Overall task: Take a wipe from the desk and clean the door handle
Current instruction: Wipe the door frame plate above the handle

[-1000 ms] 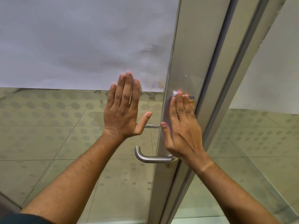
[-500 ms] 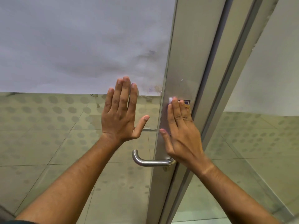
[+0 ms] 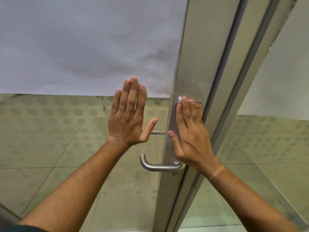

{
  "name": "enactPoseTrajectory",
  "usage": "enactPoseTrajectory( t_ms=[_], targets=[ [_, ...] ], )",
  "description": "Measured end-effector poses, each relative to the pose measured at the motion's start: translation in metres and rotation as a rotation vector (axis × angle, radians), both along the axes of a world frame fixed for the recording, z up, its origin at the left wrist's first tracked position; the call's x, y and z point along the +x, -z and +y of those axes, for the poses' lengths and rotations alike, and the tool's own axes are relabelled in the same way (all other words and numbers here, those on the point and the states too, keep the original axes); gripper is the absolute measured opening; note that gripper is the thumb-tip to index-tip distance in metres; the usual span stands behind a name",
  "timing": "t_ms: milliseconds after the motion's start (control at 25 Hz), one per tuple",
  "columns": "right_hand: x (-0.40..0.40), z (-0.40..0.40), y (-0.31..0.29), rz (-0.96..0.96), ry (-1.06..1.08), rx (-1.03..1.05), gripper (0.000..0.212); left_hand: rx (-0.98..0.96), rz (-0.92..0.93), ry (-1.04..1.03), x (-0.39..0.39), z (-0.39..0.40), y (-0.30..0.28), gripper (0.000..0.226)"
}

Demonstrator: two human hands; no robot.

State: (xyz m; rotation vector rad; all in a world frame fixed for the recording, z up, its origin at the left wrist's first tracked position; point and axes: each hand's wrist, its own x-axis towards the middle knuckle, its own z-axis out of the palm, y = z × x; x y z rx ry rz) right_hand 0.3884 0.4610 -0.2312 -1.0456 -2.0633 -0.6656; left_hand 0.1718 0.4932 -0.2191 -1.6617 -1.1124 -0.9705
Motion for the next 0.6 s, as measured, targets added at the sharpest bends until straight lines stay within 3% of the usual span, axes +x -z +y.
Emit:
enactPoseTrajectory(
  t_ms=[280, 480, 600],
  targets=[
    [0.029, -0.005, 0.025, -0.294, -0.001, -0.008, 0.084, -0.001, 0.003, 0.001, 0.000, 0.001, 0.000, 0.096],
    [0.037, -0.002, 0.033, -0.353, -0.046, 0.079, 0.054, -0.005, -0.007, 0.002, 0.000, 0.001, 0.000, 0.095],
    [0.043, 0.002, 0.038, -0.415, -0.071, 0.102, 0.050, -0.010, -0.004, 0.005, 0.000, 0.001, 0.000, 0.096]
  ],
)
